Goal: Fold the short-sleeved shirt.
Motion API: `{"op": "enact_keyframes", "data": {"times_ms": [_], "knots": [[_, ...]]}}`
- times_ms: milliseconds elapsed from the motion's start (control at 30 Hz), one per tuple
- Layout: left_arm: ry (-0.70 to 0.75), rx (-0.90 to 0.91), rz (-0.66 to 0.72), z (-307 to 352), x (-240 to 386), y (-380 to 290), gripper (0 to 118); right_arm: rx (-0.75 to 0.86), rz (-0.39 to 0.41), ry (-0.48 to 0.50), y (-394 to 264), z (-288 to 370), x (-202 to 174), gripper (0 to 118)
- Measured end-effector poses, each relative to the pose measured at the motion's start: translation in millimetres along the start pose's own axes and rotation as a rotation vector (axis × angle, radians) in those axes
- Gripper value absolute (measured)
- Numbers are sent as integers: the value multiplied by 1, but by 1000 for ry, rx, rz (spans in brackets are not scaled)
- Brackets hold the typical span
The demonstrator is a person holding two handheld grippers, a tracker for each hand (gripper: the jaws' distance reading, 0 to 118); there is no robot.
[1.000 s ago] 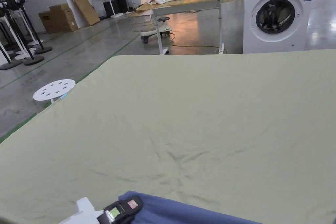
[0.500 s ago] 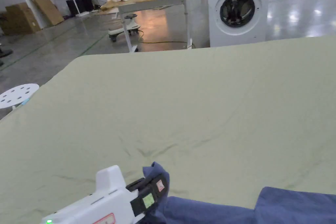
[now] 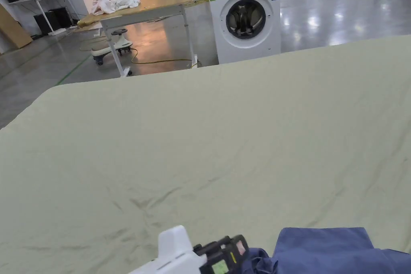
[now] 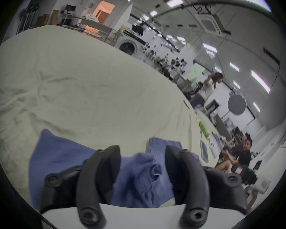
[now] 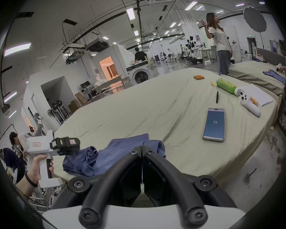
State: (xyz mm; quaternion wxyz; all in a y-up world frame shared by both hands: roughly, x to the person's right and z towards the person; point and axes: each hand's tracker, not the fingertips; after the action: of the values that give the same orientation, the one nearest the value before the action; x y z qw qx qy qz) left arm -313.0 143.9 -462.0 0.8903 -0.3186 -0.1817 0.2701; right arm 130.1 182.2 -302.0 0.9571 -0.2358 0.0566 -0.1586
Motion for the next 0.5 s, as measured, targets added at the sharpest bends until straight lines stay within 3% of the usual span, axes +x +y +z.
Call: {"op": "enact_keyframes", "data": {"times_ms": [67,367,500], "knots": [[25,23,27,7,-8,2,1,-8,-14,8,-4,-4,4,0],[-36,-226,82,-58,-13,-62,1,-12,-37,46,-3,-9,-18,0],[-28,-206,62,-53,-12,-54,1,-20,-15,41,-3,-7,-22,0]]}}
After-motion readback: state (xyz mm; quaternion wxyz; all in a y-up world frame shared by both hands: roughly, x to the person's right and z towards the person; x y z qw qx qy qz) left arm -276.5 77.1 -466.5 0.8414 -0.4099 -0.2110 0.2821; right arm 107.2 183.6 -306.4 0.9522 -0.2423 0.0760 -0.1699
